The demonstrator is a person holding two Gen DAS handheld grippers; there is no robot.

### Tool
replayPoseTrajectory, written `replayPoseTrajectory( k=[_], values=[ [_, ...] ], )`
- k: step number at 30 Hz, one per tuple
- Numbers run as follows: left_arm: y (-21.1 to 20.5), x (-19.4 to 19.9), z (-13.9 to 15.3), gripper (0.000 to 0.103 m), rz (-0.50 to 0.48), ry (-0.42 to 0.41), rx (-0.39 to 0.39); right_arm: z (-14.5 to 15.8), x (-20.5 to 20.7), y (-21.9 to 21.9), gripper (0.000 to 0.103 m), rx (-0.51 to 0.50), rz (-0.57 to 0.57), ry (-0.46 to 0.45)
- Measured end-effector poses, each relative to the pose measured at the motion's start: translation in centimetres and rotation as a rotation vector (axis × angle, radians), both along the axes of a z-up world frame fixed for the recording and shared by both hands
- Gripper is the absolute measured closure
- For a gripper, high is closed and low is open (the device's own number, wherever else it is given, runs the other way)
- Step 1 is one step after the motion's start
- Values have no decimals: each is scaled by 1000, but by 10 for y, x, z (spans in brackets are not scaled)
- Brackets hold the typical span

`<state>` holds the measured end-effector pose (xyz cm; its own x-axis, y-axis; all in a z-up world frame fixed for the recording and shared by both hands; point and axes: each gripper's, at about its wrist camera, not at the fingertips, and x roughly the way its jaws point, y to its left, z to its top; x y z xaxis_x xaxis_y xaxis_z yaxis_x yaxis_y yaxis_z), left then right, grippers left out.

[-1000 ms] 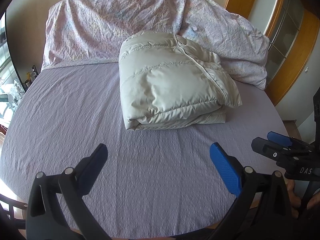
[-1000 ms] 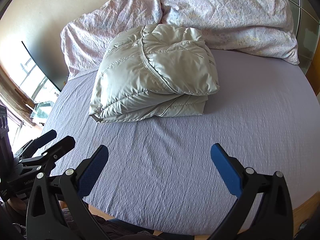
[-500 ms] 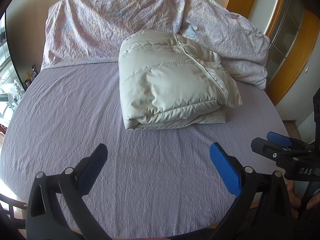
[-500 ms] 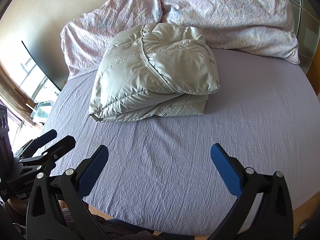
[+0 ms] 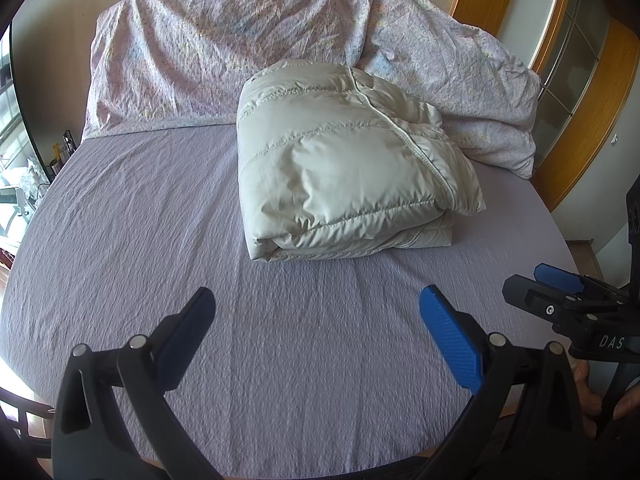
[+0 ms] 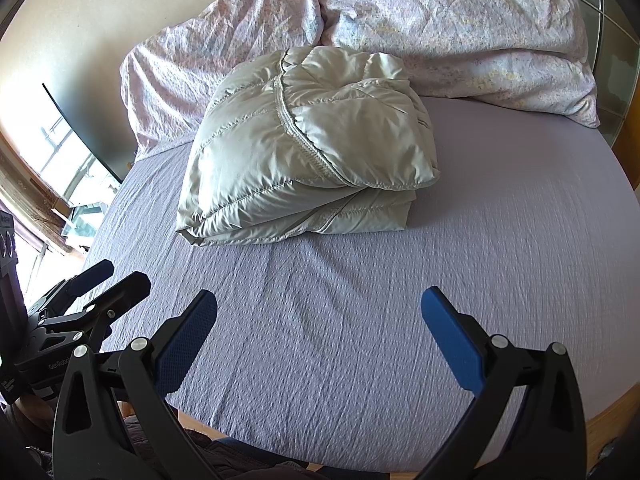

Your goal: Fold large clothes

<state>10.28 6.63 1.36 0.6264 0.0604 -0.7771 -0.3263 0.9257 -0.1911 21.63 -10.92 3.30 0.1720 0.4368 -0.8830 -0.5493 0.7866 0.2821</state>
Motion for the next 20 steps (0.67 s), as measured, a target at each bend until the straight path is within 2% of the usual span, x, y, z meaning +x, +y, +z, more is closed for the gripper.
replayPoseTrajectory(
  k=[20],
  values=[
    [0,1,-2,2,0,1,0,-1,1,-1,1,0,1,2]
  ],
)
